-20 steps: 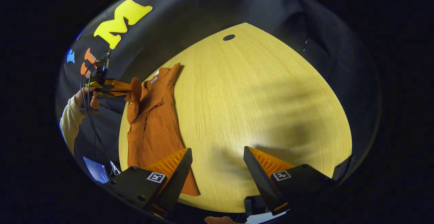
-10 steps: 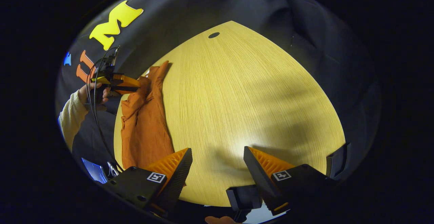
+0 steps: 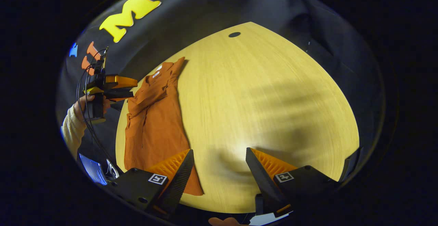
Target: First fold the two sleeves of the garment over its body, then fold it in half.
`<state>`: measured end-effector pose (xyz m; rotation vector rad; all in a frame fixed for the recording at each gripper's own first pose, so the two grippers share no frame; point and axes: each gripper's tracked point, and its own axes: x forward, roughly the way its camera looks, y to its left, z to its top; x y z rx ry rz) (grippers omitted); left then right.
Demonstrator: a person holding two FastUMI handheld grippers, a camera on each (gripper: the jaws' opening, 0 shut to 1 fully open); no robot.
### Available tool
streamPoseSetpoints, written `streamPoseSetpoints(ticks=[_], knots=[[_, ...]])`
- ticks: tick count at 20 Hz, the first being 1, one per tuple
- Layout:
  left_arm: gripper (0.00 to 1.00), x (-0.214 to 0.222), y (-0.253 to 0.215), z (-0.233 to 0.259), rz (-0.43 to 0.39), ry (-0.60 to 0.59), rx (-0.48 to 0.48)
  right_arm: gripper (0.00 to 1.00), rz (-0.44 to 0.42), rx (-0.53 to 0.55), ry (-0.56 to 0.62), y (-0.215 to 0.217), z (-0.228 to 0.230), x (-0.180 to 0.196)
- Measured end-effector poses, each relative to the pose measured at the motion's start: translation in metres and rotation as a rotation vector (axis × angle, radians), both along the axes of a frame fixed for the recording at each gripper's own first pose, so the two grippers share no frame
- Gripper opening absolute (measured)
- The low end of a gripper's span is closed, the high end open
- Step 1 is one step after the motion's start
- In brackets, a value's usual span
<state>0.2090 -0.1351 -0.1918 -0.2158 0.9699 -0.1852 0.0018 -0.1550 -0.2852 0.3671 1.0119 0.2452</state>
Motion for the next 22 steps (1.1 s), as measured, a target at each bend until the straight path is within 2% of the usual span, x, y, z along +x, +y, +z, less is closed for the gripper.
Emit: streamPoseSetpoints(ticks=[2, 3, 4, 7, 8, 9, 10, 12, 15, 16, 18, 22], knots=[[0.99, -0.014, 0.029, -0.002, 0.034, -0.032, 0.012, 0.98, 0.033, -0.011, 0.003, 0.018, -0.003, 0.001], [0.99, -0.026, 0.044, -0.007, 0.049, -0.034, 0.017, 0.94, 0.049, -0.015, 0.007, 0.027, -0.005, 0.0], [1.0, -0.039, 0.061, -0.014, 0.067, -0.028, 0.035, 0.98, 0.068, -0.017, 0.01, 0.037, -0.007, -0.002], [0.99, -0.076, 0.115, -0.037, 0.12, -0.027, 0.094, 0.98, 0.114, -0.045, 0.02, 0.058, -0.017, -0.006], [0.99, -0.089, 0.131, -0.045, 0.137, -0.025, 0.118, 0.94, 0.127, -0.052, 0.026, 0.064, -0.02, -0.008], [0.99, -0.104, 0.15, -0.053, 0.156, -0.024, 0.144, 0.98, 0.139, -0.059, 0.031, 0.069, -0.022, -0.01], [0.99, -0.119, 0.165, -0.06, 0.176, -0.024, 0.162, 0.94, 0.15, -0.071, 0.033, 0.074, -0.025, -0.011], [0.99, -0.153, 0.195, -0.075, 0.21, -0.023, 0.187, 0.98, 0.169, -0.092, 0.036, 0.081, -0.029, -0.013], [0.99, -0.2, 0.232, -0.089, 0.252, 0.008, 0.23, 0.98, 0.183, -0.117, 0.048, 0.086, -0.032, -0.015], [0.99, -0.214, 0.24, -0.092, 0.263, 0.022, 0.23, 0.94, 0.192, -0.127, 0.051, 0.087, -0.034, -0.015], [0.99, -0.239, 0.248, -0.095, 0.287, 0.063, 0.206, 0.98, 0.203, -0.142, 0.076, 0.083, -0.034, -0.02], [0.99, -0.272, 0.245, -0.092, 0.303, 0.162, 0.13, 0.98, 0.215, -0.144, 0.151, 0.074, -0.036, -0.033]])
